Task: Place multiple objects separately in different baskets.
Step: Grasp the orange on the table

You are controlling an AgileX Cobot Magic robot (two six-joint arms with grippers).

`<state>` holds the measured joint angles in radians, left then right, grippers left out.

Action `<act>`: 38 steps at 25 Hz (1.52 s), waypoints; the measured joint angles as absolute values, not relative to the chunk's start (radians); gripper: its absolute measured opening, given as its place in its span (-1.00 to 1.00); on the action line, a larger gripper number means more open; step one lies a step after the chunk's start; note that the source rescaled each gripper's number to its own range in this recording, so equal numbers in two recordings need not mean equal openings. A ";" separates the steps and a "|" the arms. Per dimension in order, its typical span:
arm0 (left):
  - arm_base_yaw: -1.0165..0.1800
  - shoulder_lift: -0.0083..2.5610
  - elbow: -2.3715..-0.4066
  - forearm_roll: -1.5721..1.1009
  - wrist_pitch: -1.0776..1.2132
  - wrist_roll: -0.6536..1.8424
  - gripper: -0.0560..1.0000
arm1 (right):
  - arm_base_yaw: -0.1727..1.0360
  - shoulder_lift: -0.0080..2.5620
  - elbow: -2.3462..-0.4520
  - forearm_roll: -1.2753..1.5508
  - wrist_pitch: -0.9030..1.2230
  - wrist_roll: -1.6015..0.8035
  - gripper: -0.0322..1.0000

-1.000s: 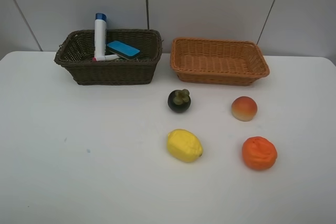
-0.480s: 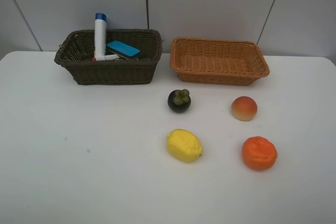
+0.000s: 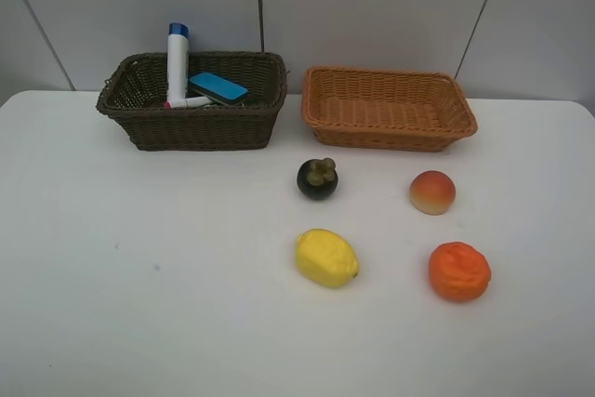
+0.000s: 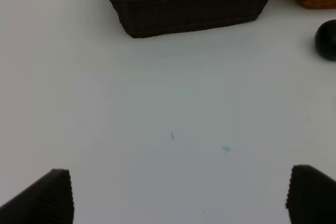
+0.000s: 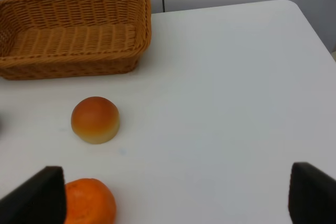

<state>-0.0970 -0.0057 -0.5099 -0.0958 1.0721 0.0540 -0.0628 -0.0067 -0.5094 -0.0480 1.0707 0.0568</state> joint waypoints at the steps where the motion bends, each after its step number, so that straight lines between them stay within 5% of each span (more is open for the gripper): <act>1: -0.097 -0.006 -0.510 -0.096 1.072 0.054 1.00 | -0.063 -0.007 -0.509 -0.048 1.071 0.057 0.66; 9: -0.097 -0.006 -0.510 -0.096 1.072 0.054 1.00 | -0.063 0.119 -0.511 -0.056 1.070 0.096 0.66; 25: -0.097 -0.006 -0.510 -0.095 1.071 0.054 1.00 | -0.059 1.274 -0.770 0.028 0.952 0.164 0.75; 38: -0.097 -0.006 -0.510 -0.095 1.069 0.054 1.00 | 0.284 1.598 -0.777 0.084 0.841 0.146 0.75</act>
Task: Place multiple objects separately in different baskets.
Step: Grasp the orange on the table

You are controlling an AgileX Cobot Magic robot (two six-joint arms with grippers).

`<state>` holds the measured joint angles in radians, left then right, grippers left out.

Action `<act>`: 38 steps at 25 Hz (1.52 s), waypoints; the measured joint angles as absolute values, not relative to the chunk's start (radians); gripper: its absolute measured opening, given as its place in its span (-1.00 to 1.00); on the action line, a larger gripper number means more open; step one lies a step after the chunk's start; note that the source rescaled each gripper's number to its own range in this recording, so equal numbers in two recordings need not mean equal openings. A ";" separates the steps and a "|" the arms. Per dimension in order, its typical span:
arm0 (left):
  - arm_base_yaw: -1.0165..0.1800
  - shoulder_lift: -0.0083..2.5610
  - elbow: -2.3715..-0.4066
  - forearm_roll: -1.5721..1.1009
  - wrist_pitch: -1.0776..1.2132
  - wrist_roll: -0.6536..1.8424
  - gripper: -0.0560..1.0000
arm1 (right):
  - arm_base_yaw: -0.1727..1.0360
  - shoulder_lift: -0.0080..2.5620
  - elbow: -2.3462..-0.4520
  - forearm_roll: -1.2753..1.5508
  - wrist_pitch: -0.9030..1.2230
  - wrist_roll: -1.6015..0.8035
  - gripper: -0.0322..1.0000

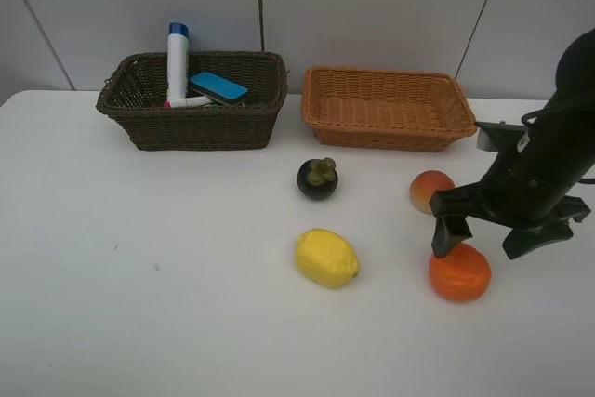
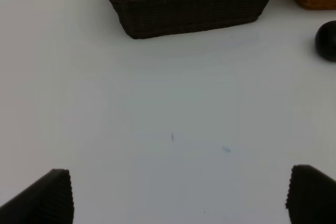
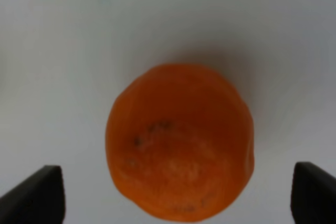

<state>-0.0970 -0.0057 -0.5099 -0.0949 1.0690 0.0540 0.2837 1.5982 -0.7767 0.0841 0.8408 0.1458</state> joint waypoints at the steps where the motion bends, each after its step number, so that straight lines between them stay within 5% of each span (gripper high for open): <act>1: -0.097 -0.006 -0.510 -0.095 1.069 0.054 1.00 | 0.285 1.612 -0.777 0.084 0.831 0.146 0.75; 21: -0.097 -0.006 -0.510 -0.095 1.068 0.054 1.00 | 0.286 1.814 -0.778 0.079 0.725 0.132 0.75; 23: -0.097 -0.006 -0.510 -0.095 1.068 0.054 1.00 | 0.286 1.820 -0.778 0.079 0.725 0.132 0.60; 26: -0.097 -0.006 -0.510 -0.095 1.068 0.054 1.00 | 0.286 1.821 -0.778 0.079 0.726 0.132 -0.19; 38: -0.097 -0.006 -0.510 -0.095 1.068 0.054 1.00 | 0.286 1.743 -0.863 0.050 0.849 0.098 -0.18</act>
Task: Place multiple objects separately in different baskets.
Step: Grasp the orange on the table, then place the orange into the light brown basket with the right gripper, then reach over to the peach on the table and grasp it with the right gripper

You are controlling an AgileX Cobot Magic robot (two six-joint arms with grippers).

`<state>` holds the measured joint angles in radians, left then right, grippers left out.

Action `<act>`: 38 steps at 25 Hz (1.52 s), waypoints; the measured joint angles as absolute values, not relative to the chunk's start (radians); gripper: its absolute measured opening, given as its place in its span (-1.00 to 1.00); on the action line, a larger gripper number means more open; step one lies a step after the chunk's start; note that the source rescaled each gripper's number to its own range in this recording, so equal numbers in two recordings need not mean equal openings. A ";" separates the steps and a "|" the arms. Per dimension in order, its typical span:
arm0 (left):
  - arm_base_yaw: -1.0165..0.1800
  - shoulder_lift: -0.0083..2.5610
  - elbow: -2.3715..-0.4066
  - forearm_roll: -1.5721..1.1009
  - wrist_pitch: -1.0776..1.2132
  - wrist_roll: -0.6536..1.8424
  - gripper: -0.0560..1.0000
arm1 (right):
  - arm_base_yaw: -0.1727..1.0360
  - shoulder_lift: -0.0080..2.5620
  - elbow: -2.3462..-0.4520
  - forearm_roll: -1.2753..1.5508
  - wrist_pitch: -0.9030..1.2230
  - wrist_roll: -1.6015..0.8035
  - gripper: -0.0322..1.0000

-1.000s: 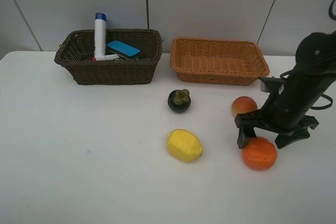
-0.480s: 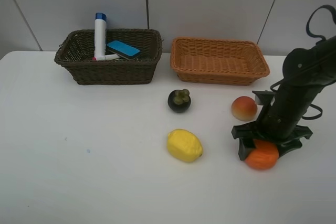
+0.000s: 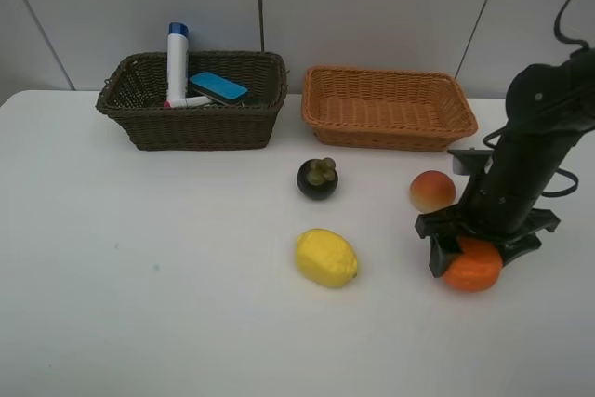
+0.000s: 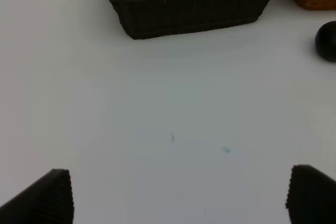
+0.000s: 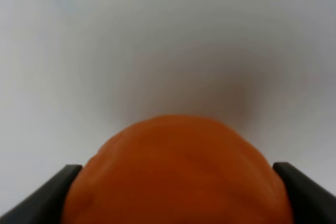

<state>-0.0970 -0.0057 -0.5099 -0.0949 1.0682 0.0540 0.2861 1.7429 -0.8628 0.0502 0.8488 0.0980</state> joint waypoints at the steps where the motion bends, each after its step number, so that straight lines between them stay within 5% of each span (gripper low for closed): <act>1: -0.097 -0.006 -0.510 -0.095 1.068 0.054 1.00 | 0.286 1.714 -0.897 0.040 0.866 0.098 -0.18; 7: -0.097 -0.006 -0.510 -0.095 1.068 0.054 1.00 | 0.269 1.721 -1.229 -0.064 0.903 0.098 -0.18; 22: -0.097 -0.006 -0.510 -0.095 1.068 0.054 1.00 | 0.147 2.271 -1.940 -0.111 0.934 0.029 -0.18; 23: -0.097 -0.006 -0.510 -0.095 1.068 0.054 1.00 | 0.147 2.279 -1.946 -0.114 0.934 0.027 -0.14; 26: -0.097 -0.006 -0.510 -0.095 1.068 0.054 1.00 | 0.147 2.285 -1.951 -0.116 0.935 0.027 0.65; 28: -0.097 -0.006 -0.510 -0.095 1.068 0.054 1.00 | 0.147 2.285 -1.955 -0.120 0.954 0.027 0.85; 38: -0.097 -0.006 -0.510 -0.095 1.068 0.054 1.00 | 0.147 2.149 -1.939 0.046 1.208 0.061 0.99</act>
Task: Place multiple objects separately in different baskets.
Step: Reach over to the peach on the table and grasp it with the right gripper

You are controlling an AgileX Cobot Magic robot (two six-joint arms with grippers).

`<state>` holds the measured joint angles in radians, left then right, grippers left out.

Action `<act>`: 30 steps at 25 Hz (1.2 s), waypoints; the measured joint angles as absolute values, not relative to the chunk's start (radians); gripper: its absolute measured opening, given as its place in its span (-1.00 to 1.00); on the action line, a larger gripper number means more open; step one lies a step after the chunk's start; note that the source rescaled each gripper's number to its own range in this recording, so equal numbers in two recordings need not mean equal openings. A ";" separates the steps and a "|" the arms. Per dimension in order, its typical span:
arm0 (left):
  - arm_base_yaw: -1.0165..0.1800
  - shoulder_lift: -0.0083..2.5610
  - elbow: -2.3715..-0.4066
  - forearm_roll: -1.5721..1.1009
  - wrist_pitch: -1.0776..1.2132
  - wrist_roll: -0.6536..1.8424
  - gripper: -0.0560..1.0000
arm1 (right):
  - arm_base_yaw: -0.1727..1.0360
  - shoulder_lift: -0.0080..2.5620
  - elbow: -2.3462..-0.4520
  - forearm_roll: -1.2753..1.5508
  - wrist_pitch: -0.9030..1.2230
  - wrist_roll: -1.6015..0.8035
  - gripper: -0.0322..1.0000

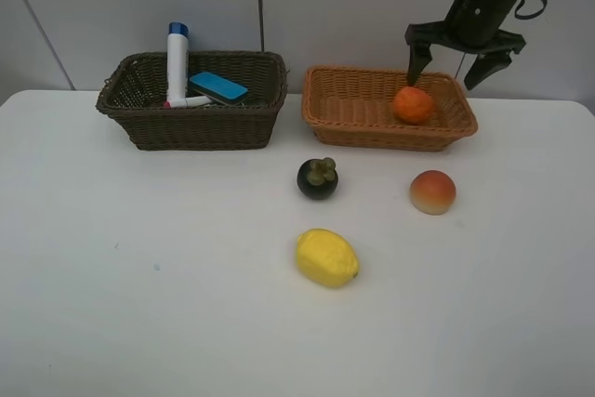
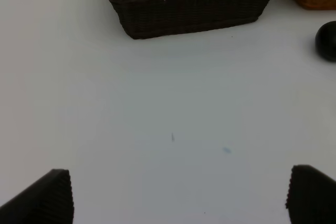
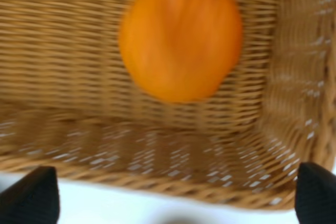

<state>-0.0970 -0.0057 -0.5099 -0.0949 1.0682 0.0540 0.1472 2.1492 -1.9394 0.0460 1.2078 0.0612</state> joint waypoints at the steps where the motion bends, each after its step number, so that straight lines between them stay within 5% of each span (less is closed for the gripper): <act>1: -0.097 -0.006 -0.510 -0.095 1.068 0.054 1.00 | 0.147 2.127 -1.925 0.071 1.211 0.061 0.99; 11: -0.097 -0.006 -0.510 -0.095 1.068 0.054 1.00 | 0.169 1.945 -1.479 0.080 1.209 0.061 0.99; 16: -0.097 -0.006 -0.510 -0.095 1.068 0.054 1.00 | 0.228 1.941 -1.275 0.071 1.028 0.058 0.99; 30: -0.097 -0.006 -0.510 -0.094 1.068 0.054 1.00 | 0.249 2.037 -1.179 -0.022 0.745 0.056 0.99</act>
<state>-0.0970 -0.0057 -0.5099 -0.0939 1.0682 0.0540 0.2489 2.0365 -1.1786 -0.0223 0.7446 0.0560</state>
